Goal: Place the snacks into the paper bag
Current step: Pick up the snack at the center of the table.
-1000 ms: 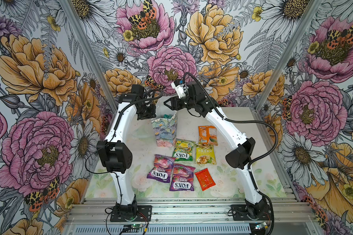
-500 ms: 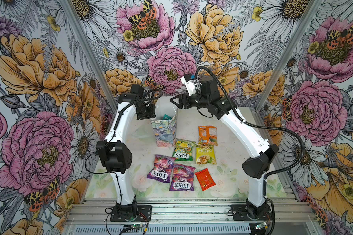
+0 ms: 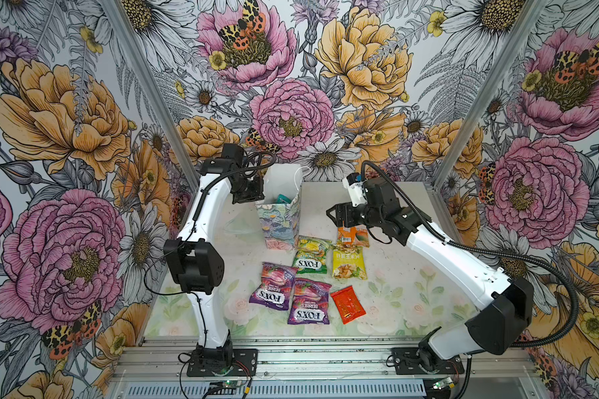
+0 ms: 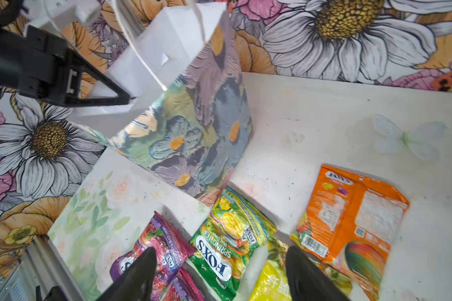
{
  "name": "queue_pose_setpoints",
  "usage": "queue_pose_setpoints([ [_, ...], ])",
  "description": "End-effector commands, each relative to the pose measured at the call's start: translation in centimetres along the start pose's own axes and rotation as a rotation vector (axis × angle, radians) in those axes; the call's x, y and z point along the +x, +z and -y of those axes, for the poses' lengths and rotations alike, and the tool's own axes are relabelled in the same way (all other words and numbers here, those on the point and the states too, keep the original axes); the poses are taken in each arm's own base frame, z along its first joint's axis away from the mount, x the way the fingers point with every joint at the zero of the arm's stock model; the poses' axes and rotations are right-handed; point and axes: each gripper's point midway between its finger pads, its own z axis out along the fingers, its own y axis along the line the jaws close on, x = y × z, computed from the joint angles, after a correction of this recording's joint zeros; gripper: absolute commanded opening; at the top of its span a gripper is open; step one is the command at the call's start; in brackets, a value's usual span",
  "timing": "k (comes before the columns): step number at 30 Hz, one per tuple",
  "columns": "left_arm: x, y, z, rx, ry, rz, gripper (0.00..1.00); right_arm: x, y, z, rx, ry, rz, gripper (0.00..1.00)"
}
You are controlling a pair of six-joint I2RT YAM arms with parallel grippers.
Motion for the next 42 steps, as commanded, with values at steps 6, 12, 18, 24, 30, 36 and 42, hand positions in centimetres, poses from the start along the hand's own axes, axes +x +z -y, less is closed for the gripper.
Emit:
queue_pose_setpoints([
  [6,0.2,-1.5,0.3,0.017,0.007,0.022,0.00,5.0,-1.2,4.4,0.084,0.139,0.004,0.90],
  [12,0.2,-1.5,0.3,0.016,0.007,0.022,0.00,9.8,-0.2,6.0,0.091,0.241,-0.079,0.91],
  [18,0.3,-1.5,0.3,0.014,0.008,0.022,0.00,14.5,0.5,6.5,0.072,0.351,-0.147,0.89],
  [24,0.3,-1.4,0.3,0.017,0.008,0.017,0.00,17.3,1.3,8.4,0.135,0.373,-0.178,0.88],
  [30,0.4,-1.5,0.5,0.016,0.013,0.019,0.00,18.4,2.4,10.0,0.169,0.377,-0.205,0.84],
  [36,0.4,-1.4,0.5,0.015,0.013,0.017,0.00,18.7,3.7,11.5,0.175,0.374,-0.226,0.79],
  [42,0.4,-1.4,0.5,0.014,0.013,0.017,0.00,18.5,5.1,11.8,0.145,0.381,-0.234,0.75],
])
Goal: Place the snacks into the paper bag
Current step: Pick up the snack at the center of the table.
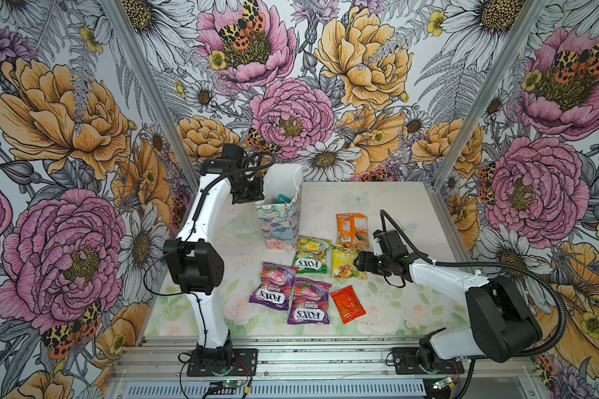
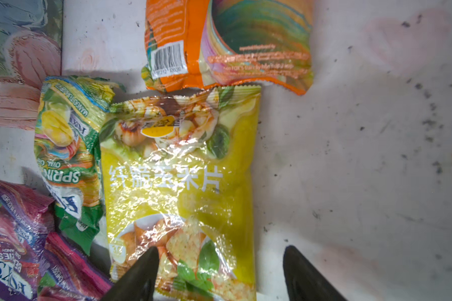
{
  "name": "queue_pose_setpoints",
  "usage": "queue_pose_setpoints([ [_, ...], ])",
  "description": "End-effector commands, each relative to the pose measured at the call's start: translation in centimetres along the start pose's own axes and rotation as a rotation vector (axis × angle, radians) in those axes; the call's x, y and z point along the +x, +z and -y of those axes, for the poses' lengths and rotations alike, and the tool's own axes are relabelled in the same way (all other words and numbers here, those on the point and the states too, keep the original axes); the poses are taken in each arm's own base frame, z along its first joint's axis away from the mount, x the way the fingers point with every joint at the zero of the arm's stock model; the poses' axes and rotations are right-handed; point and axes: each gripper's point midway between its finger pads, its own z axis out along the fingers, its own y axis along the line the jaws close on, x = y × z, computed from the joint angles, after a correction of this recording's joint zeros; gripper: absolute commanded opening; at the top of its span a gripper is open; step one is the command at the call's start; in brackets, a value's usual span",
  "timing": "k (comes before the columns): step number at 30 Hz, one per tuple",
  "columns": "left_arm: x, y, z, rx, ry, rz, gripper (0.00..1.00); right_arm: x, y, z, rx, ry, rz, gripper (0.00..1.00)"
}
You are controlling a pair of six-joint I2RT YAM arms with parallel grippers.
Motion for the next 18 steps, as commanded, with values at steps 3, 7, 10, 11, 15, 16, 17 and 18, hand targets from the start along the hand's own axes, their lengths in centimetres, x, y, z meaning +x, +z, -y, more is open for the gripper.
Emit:
queue_pose_setpoints([
  [3,0.2,-1.3,0.5,0.014,0.015,0.020,0.00,-1.9,0.6,-1.3,-0.064,-0.027,0.038,0.72],
  [7,0.3,-1.1,0.4,0.014,0.013,0.014,0.00,-1.9,1.4,-1.5,-0.084,-0.012,0.030,0.69],
  [10,0.2,-1.2,0.5,0.015,0.014,0.016,0.00,-1.7,1.9,-1.4,-0.086,-0.002,0.022,0.67],
  [11,0.2,-1.2,0.5,0.014,0.014,0.016,0.00,-1.7,2.0,-1.3,-0.088,0.004,0.023,0.66],
  [15,0.3,-1.2,0.4,0.014,0.013,0.016,0.00,-1.7,2.5,-1.2,-0.093,0.018,0.023,0.59],
  [16,0.2,-1.2,0.4,0.014,0.013,0.017,0.00,-1.7,2.5,-1.2,-0.094,0.022,0.027,0.55],
  [17,0.2,-1.2,0.4,0.014,0.013,0.016,0.00,-1.7,2.5,-1.2,-0.095,0.024,0.028,0.50],
  [18,0.2,-1.2,0.4,0.013,0.015,0.016,0.00,-1.7,2.6,-1.2,-0.095,0.027,0.030,0.47],
])
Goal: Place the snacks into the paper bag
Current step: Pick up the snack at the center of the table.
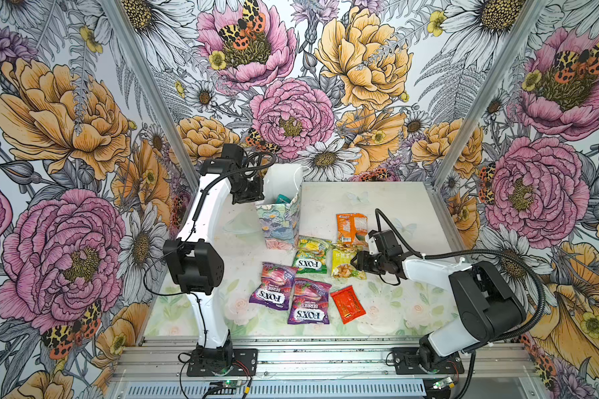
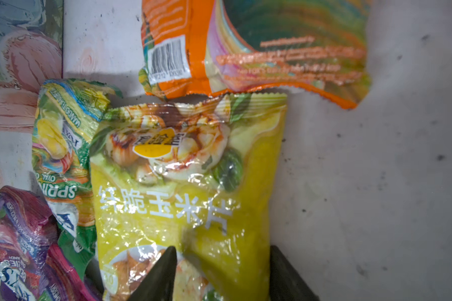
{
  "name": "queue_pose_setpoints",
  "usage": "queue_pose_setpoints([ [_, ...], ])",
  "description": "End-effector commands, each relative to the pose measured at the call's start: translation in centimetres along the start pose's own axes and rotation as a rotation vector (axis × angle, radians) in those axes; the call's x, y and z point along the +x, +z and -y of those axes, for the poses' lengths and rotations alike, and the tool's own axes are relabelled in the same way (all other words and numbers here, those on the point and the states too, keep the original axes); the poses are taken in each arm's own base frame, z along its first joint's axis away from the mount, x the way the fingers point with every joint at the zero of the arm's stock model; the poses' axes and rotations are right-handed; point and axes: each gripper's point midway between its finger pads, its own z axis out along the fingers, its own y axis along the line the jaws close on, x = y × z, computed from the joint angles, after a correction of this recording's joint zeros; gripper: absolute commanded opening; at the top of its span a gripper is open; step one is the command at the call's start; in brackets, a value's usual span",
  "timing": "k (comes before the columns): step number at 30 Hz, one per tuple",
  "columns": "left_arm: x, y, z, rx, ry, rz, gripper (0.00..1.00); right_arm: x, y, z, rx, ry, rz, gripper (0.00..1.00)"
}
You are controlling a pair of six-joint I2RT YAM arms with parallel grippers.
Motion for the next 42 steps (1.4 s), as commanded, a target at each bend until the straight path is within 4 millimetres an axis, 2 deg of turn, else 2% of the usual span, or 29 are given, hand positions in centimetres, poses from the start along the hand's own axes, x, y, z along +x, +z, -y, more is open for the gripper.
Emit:
queue_pose_setpoints([
  [1,0.2,-1.3,0.4,0.012,0.015,0.019,0.00,-1.2,0.0,-0.6,-0.030,0.004,0.042,0.43],
  [8,0.2,-1.2,0.4,0.012,0.014,0.018,0.00,-1.6,-0.5,-0.9,-0.046,0.001,0.063,0.15],
  [13,0.2,-1.2,0.4,0.013,0.014,0.017,0.00,-1.8,-1.2,-1.7,-0.076,-0.001,0.074,0.01],
  [17,0.2,-1.3,0.4,0.013,0.014,0.019,0.00,-2.1,-2.1,-2.5,-0.104,0.002,0.088,0.00],
  [29,0.2,-1.3,0.4,0.014,0.015,0.019,0.00,-4.0,-6.6,-5.1,-0.147,-0.023,0.164,0.00],
  [42,0.1,-1.4,0.4,0.015,0.015,0.023,0.00,-8.5,-12.2,-8.3,-0.131,-0.086,0.288,0.00],
])
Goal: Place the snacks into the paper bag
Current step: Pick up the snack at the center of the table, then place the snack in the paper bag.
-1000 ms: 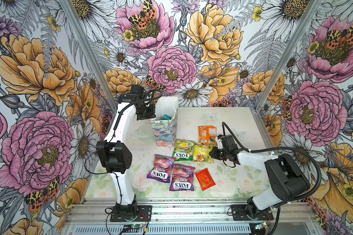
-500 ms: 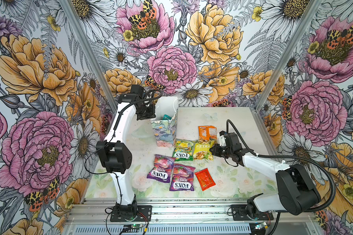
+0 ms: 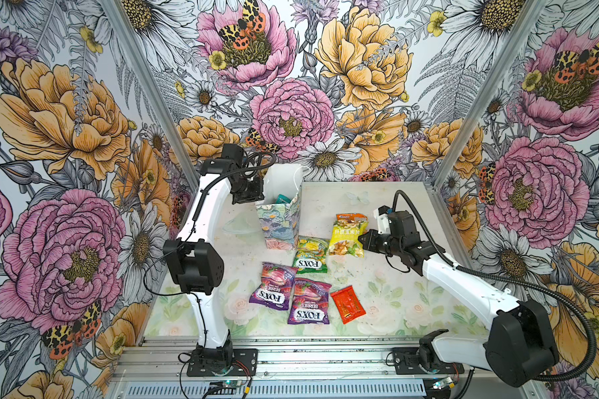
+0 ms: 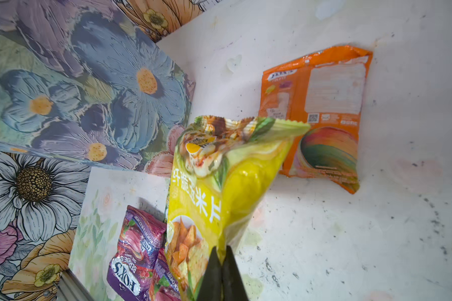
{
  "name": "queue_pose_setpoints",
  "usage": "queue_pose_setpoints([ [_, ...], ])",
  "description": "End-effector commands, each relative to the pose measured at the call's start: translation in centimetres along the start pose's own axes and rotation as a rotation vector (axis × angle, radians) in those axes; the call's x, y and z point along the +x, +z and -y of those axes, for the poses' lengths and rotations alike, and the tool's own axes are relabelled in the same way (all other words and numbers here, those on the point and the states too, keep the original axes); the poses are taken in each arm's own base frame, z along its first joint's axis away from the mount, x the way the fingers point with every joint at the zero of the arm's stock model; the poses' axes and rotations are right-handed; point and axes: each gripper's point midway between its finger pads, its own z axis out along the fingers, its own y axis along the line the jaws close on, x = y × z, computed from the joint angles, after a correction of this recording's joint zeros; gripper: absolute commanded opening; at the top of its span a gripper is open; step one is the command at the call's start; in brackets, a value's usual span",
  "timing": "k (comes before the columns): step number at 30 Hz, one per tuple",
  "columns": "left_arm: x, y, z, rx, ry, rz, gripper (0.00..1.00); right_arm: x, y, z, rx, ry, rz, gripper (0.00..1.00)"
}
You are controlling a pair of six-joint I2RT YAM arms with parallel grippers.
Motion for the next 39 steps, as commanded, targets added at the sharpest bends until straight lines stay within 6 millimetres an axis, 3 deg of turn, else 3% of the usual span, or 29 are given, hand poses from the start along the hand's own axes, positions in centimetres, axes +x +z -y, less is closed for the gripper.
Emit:
queue_pose_setpoints([
  [1,0.2,-1.5,0.4,0.014,0.015,0.024,0.00,-2.2,-1.3,-1.1,0.011,-0.040,0.053,0.00],
  [18,0.2,-1.3,0.5,0.020,0.013,0.019,0.00,-12.6,-1.8,-5.9,0.018,-0.169,0.244,0.00],
  [26,0.1,-1.4,0.6,0.027,0.013,0.022,0.00,-18.1,-1.4,-9.2,-0.004,-0.237,0.331,0.00],
  [39,0.2,-1.6,0.9,0.036,0.016,0.024,0.00,-23.4,-0.2,-13.4,-0.023,-0.327,0.417,0.00],
])
